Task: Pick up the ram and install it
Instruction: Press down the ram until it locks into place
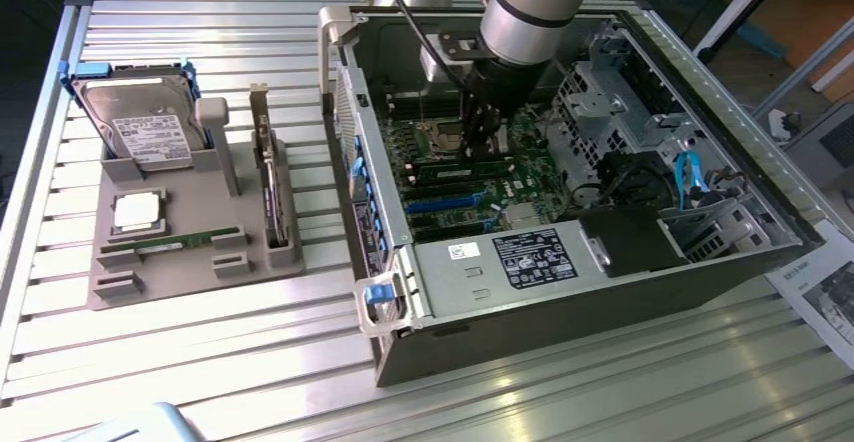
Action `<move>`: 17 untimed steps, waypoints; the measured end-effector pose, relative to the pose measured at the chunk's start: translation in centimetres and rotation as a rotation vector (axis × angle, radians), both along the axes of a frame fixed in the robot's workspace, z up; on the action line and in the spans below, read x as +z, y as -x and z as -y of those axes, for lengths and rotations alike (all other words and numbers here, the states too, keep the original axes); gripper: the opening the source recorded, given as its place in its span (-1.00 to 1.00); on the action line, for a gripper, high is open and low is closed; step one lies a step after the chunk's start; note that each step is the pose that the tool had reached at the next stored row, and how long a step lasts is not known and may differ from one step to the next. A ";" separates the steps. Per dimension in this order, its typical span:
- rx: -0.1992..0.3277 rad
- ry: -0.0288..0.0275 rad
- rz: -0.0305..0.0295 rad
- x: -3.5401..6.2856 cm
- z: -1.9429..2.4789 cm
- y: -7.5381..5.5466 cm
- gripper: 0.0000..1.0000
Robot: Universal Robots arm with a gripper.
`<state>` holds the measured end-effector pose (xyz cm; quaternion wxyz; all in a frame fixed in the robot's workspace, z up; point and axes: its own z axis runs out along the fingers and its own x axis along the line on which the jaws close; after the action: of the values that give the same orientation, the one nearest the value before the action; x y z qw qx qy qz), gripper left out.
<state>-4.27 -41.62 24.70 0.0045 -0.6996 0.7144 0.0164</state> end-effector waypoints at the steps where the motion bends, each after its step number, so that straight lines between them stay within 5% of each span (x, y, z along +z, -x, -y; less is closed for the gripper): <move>1: 0.000 -0.0001 0.0000 -0.16 0.00 0.0 -0.80; 17: 0.000 0.0001 0.0000 -1.04 0.00 0.0 -0.80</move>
<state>-4.27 -41.61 23.67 0.0045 -0.6996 0.7144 0.0164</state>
